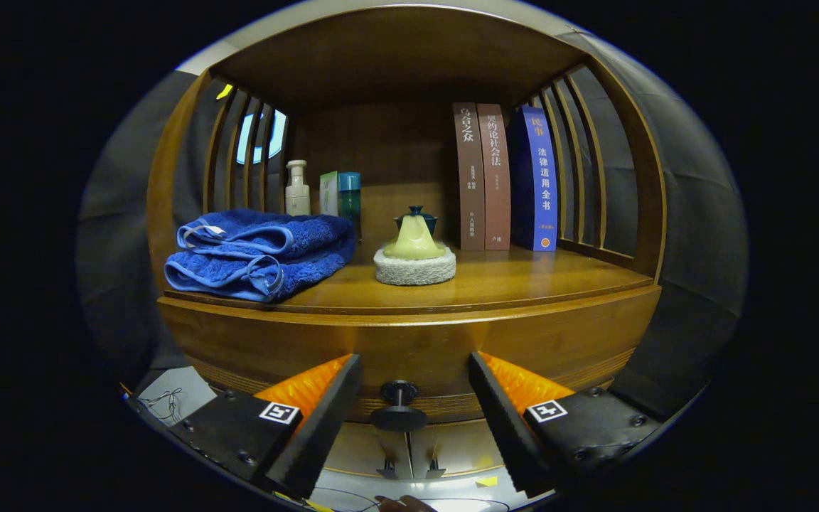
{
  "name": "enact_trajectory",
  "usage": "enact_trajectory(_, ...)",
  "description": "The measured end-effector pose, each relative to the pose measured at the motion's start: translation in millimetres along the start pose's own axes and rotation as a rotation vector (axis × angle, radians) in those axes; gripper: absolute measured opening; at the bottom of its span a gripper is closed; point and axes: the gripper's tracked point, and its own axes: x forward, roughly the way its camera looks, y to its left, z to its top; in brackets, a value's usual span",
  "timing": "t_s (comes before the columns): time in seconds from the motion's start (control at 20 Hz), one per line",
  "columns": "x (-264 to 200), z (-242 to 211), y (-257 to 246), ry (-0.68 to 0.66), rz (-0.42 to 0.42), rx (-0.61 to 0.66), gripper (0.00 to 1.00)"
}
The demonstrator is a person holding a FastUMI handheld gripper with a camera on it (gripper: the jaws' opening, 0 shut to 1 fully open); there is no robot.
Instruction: Pull open the drawer, take out the items inside it, and place them on the countertop above the cabinet.
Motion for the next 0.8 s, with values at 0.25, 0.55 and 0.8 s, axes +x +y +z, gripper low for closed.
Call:
enact_trajectory(0.25, -1, 1, 0, 0.006, 0.002, 0.005, 1.00)
enact_trajectory(0.55, -18, 13, 6, -0.008, 0.025, -0.009, 1.00)
enact_trajectory(0.8, -48, 60, 10, -0.048, 0.043, -0.021, 1.00)
